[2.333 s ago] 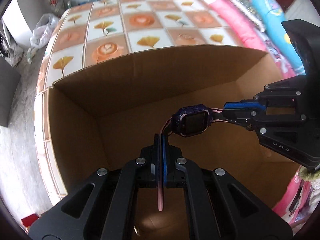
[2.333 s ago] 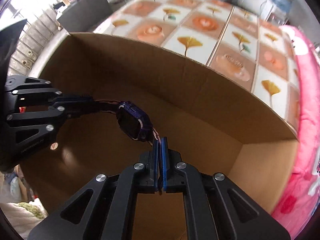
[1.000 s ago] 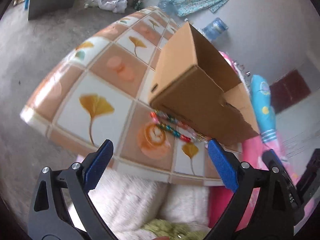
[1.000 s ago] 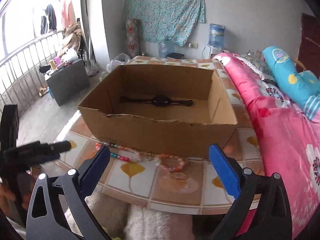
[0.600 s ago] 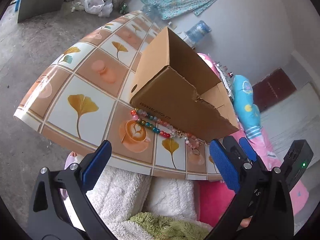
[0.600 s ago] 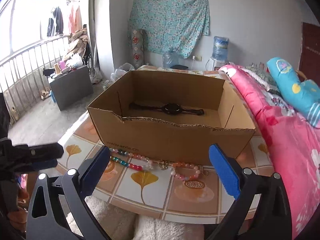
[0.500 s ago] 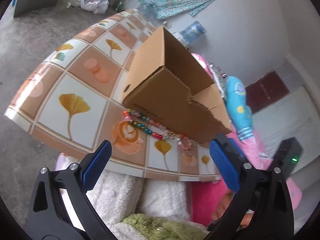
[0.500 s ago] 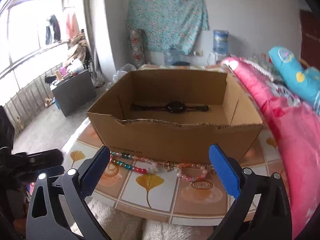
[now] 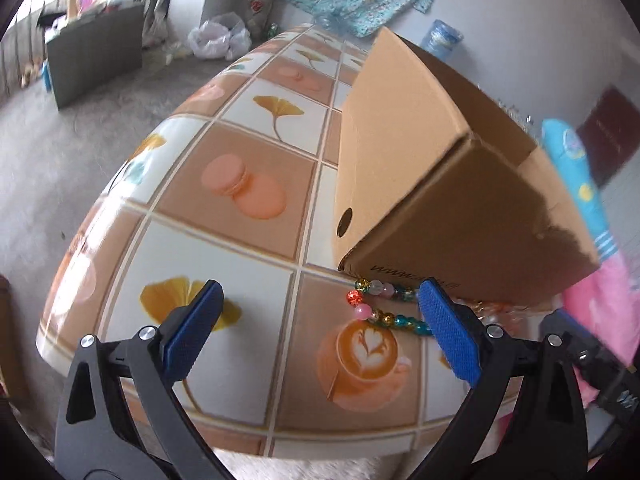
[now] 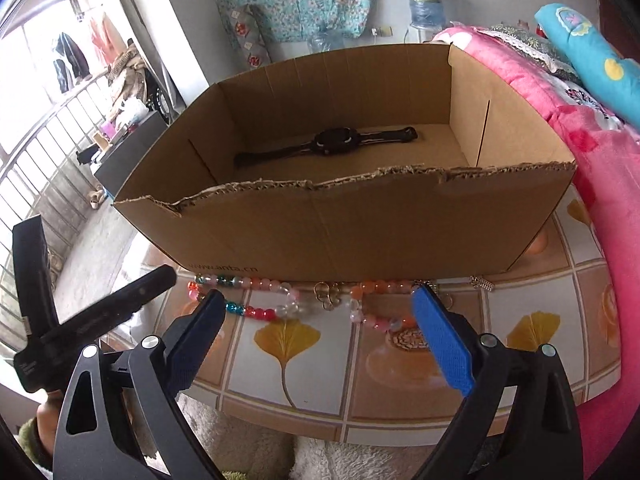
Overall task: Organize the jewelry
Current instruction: 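Grasp the multicolour beaded bracelet with the left gripper, then lift the beaded bracelet with the left gripper and drop it into the box, then withdraw the left tool from the box toward the remaining jewelry, then grasp a small gold charm with the left gripper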
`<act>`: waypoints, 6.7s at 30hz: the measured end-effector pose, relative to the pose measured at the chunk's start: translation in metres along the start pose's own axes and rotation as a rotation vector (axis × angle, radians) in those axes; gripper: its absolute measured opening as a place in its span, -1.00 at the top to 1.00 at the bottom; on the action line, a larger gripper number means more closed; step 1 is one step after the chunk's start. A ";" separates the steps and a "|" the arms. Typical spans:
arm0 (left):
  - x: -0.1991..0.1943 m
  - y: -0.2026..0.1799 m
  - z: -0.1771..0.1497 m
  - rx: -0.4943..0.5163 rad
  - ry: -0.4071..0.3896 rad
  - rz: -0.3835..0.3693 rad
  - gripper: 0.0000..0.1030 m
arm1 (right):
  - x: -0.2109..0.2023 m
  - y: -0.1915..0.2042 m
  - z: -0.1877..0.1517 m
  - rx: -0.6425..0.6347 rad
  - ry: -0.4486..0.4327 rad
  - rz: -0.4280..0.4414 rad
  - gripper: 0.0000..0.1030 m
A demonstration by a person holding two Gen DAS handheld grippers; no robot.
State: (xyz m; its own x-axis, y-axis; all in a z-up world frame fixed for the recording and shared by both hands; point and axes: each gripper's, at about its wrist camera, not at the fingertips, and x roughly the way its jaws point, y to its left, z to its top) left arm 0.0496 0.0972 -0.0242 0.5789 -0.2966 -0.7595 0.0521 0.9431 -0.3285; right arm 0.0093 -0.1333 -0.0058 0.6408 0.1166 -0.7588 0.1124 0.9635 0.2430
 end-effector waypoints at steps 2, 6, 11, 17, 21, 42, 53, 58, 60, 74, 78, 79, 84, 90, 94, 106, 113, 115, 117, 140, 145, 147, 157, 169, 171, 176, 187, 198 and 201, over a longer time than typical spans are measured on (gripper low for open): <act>0.004 -0.010 -0.004 0.058 -0.023 0.060 -0.84 | 0.002 -0.002 0.000 0.000 0.007 0.007 -0.79; 0.009 -0.020 -0.008 0.115 -0.062 0.140 -0.83 | 0.003 -0.005 0.001 -0.003 0.016 0.010 -0.79; 0.015 -0.034 -0.017 0.249 -0.060 0.240 -0.86 | 0.002 -0.008 0.000 0.000 0.014 0.006 -0.79; -0.003 -0.030 -0.029 0.323 -0.018 0.238 -0.86 | 0.000 -0.011 -0.001 -0.013 0.014 0.009 -0.79; -0.018 -0.025 -0.040 0.343 -0.007 0.227 -0.85 | 0.000 -0.007 -0.002 -0.035 0.015 0.036 -0.79; -0.025 -0.041 -0.048 0.408 -0.002 0.015 0.30 | 0.049 0.047 -0.009 -0.248 0.168 0.079 0.54; -0.015 -0.046 -0.044 0.466 -0.009 0.053 0.57 | 0.062 0.061 -0.010 -0.300 0.171 0.049 0.71; -0.013 -0.048 -0.045 0.481 -0.018 0.055 0.77 | 0.062 0.063 -0.011 -0.306 0.163 0.046 0.80; -0.014 -0.049 -0.044 0.490 -0.023 0.054 0.80 | 0.061 0.063 -0.013 -0.300 0.161 0.050 0.80; -0.039 -0.049 -0.040 0.469 -0.081 -0.020 0.83 | 0.020 0.048 -0.021 -0.247 0.090 0.053 0.80; -0.051 -0.054 -0.041 0.479 -0.104 -0.037 0.83 | 0.005 0.046 -0.023 -0.234 0.061 0.054 0.80; -0.057 -0.056 -0.041 0.483 -0.114 -0.043 0.83 | 0.002 0.045 -0.023 -0.232 0.055 0.054 0.80; -0.088 -0.068 -0.034 0.508 -0.163 -0.080 0.83 | -0.034 0.044 -0.017 -0.229 0.001 0.052 0.80; -0.148 -0.089 -0.003 0.596 -0.296 -0.141 0.83 | -0.102 0.056 0.012 -0.317 -0.146 0.080 0.80; -0.166 -0.102 0.029 0.615 -0.364 -0.184 0.83 | -0.123 0.057 0.048 -0.337 -0.216 0.113 0.81; -0.078 -0.112 0.113 0.577 -0.194 -0.159 0.83 | -0.022 0.027 0.148 -0.224 0.034 0.230 0.80; -0.010 -0.102 0.116 0.595 -0.029 -0.075 0.83 | 0.081 0.010 0.149 -0.097 0.355 0.302 0.80; 0.000 -0.098 0.118 0.588 -0.005 -0.054 0.83 | 0.096 0.011 0.149 -0.082 0.395 0.303 0.80; 0.006 -0.094 0.119 0.581 0.003 -0.044 0.82 | 0.106 0.011 0.150 -0.069 0.424 0.303 0.79; -0.105 -0.075 0.047 0.514 -0.189 -0.474 0.03 | -0.058 -0.042 0.082 -0.031 0.059 0.446 0.08; -0.067 -0.081 0.008 0.518 -0.060 -0.358 0.03 | -0.042 -0.061 0.039 0.045 0.173 0.361 0.08; -0.051 -0.082 0.006 0.524 -0.056 -0.280 0.03 | -0.027 -0.073 0.035 0.105 0.199 0.309 0.08; -0.030 -0.079 0.030 0.468 -0.140 -0.163 -0.01 | -0.010 -0.090 0.053 0.197 0.078 0.218 0.08; 0.001 -0.120 -0.036 0.707 -0.038 -0.197 -0.02 | -0.004 -0.067 -0.005 0.045 0.145 0.238 0.08; 0.008 -0.126 -0.037 0.741 -0.032 -0.192 -0.01 | -0.004 -0.066 -0.009 0.021 0.145 0.223 0.08; 0.031 -0.135 -0.038 0.786 0.022 -0.173 0.27 | -0.006 -0.059 -0.014 -0.033 0.145 0.223 0.08; 0.047 -0.143 -0.031 0.792 0.079 -0.174 0.60 | -0.002 -0.072 -0.017 -0.019 0.144 0.271 0.08; 0.041 -0.144 -0.031 0.798 0.074 -0.180 0.74 | -0.003 -0.077 -0.021 -0.008 0.138 0.296 0.08; 0.035 -0.142 -0.032 0.787 0.061 -0.189 0.74 | -0.004 -0.076 -0.021 -0.010 0.138 0.296 0.08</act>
State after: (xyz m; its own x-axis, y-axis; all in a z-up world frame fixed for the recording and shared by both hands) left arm 0.0364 -0.0514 -0.0217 0.4588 -0.4479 -0.7674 0.7147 0.6992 0.0192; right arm -0.0180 -0.2023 -0.0342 0.5355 0.4234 -0.7307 -0.0713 0.8848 0.4604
